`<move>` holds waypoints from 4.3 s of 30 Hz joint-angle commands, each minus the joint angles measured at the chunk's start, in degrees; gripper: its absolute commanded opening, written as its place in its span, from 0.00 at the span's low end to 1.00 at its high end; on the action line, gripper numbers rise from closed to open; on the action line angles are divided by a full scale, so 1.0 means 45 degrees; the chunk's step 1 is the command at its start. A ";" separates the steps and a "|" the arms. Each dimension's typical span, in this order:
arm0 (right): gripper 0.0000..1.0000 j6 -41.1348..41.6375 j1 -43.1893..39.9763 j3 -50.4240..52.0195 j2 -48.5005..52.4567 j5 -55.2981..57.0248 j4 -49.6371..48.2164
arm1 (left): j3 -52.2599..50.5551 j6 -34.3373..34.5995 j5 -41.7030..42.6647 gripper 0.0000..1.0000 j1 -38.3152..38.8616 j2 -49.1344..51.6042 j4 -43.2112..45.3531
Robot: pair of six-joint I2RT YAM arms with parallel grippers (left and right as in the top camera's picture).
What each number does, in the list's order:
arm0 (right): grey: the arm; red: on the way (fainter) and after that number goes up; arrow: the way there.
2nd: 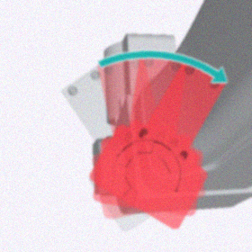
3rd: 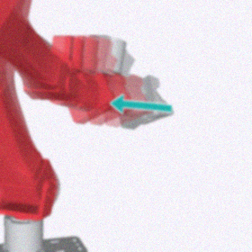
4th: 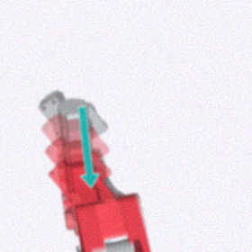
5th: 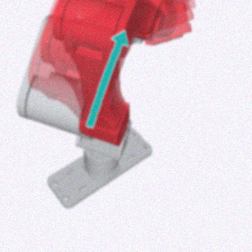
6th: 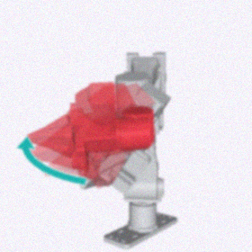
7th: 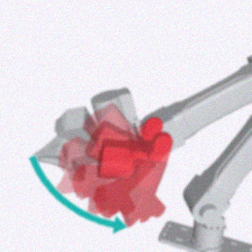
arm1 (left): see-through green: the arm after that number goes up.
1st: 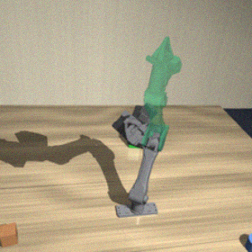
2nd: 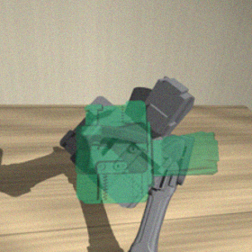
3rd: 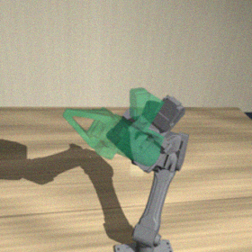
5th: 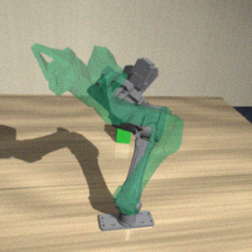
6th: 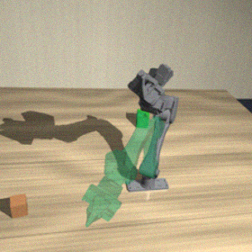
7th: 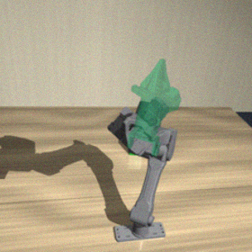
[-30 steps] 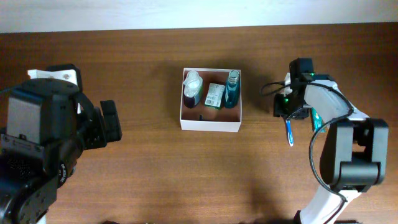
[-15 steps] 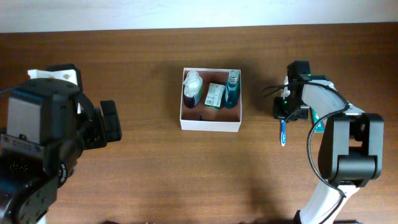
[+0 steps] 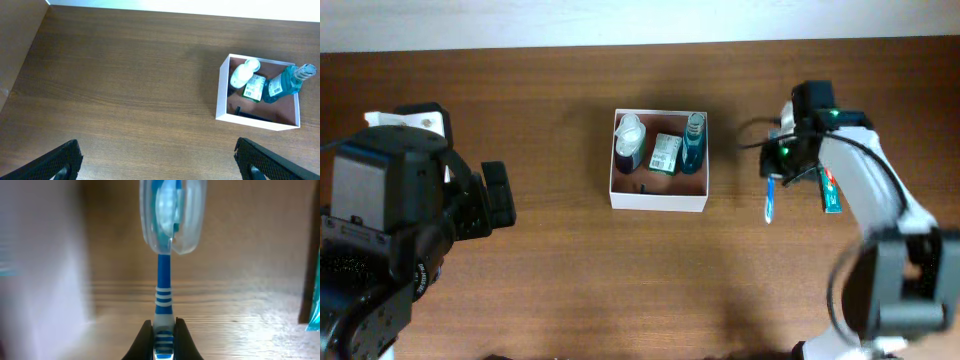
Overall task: Pack container
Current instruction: 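Place the toothbrush into the pink box with the right gripper, then move the right gripper to the Colgate toothpaste tube and grasp it, then lay the toothpaste tube in the pink box with the right gripper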
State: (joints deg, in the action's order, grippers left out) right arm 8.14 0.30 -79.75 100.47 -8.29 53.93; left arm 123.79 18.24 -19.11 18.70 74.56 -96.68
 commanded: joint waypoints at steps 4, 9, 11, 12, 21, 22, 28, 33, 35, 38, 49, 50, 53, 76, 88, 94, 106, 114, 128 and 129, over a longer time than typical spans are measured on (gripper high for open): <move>0.04 -0.2929 0.3147 -0.0432 -0.2885 -0.1078 -0.0141 | -0.0029 -0.0010 -0.0180 0.99 -0.0078 -0.0005 0.0000; 0.04 -0.7271 0.5751 -0.0423 -0.2652 -0.0549 -0.0238 | -0.0029 -0.0010 -0.0180 0.99 -0.0078 -0.0005 0.0000; 0.04 -0.8242 0.6411 -0.0423 -0.2205 0.0257 -0.0491 | -0.0029 -0.0010 -0.0180 0.99 -0.0078 -0.0005 0.0000; 0.04 -0.8748 0.6615 -0.0423 -0.1962 0.0539 -0.0636 | -0.0029 -0.0005 -0.0180 0.99 -0.0078 -0.0005 0.0000; 0.04 -1.1419 0.6756 -0.0423 0.0680 0.2142 -0.2710 | -0.0029 -0.0010 -0.0180 0.99 -0.0078 -0.0005 0.0000; 0.09 -1.1409 0.6756 -0.0423 0.0699 0.2297 -0.2754 | -0.0029 -0.0010 -0.0185 1.00 -0.0078 -0.0005 0.0000; 0.39 -1.0564 0.6805 -0.0486 0.0053 0.2288 -0.2633 | -0.0029 -0.0010 -0.0180 0.99 -0.0078 -0.0005 0.0000; 0.40 -0.7922 0.6640 -0.0665 -0.1277 0.2341 -0.2025 | -0.0029 -0.0010 -0.0180 0.99 -0.0078 -0.0005 0.0000; 0.41 -0.6489 0.6334 -0.0665 -0.1928 0.2341 -0.1715 | -0.0029 -0.0010 -0.0180 0.99 -0.0078 -0.0005 0.0000; 0.43 -0.4435 0.5455 -0.0665 -0.2754 0.2336 -0.0826 | -0.0029 -0.0010 -0.0185 0.99 -0.0078 -0.0005 0.0000; 0.66 -0.0976 -0.0559 0.0272 -0.2171 0.2288 0.0345 | -0.0029 -0.0010 -0.0180 0.99 -0.0078 -0.0005 0.0000; 0.65 -0.0976 -0.1069 0.0393 -0.1889 0.2283 0.0277 | -0.0029 -0.0010 -0.0180 0.99 -0.0078 -0.0005 0.0000; 0.66 -0.0597 -0.2419 0.0631 -0.0899 0.2215 -0.0151 | -0.0029 -0.0010 -0.0180 0.99 -0.0078 -0.0005 0.0000; 0.56 -0.1035 -0.4226 0.0714 0.3201 0.2244 -0.2589 | -0.0029 -0.0010 -0.0180 0.99 -0.0078 -0.0005 0.0000; 0.34 -0.1025 -0.4226 0.1103 0.4070 0.2229 -0.3322 | -0.0029 -0.0010 -0.0180 0.99 -0.0078 -0.0005 0.0000; 0.19 -0.0826 -0.4226 0.1030 0.3968 0.2142 -0.2710 | -0.0029 -0.0010 -0.0185 0.99 -0.0078 -0.0005 0.0000; 0.04 0.0398 -0.3303 -0.1831 0.1559 0.0165 0.1365 | -0.0029 -0.0010 -0.0180 0.99 -0.0078 -0.0005 0.0000; 0.04 -0.1802 0.0418 -0.2832 -0.1321 -0.0457 0.2555 | -0.0029 -0.0010 -0.0180 0.99 -0.0078 -0.0005 0.0000; 0.04 -1.1385 0.6047 -0.2399 0.0374 0.0578 0.0350 | -0.0029 -0.0010 -0.0180 1.00 -0.0078 -0.0005 0.0000; 0.04 -1.2007 0.6105 -0.2399 0.0724 0.0661 0.0291 | -0.0029 -0.0010 -0.0180 1.00 -0.0078 -0.0005 0.0000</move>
State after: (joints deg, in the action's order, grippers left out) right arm -33.80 26.96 -91.55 100.07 -7.18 55.68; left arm 123.79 18.24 -19.11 18.70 74.56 -96.68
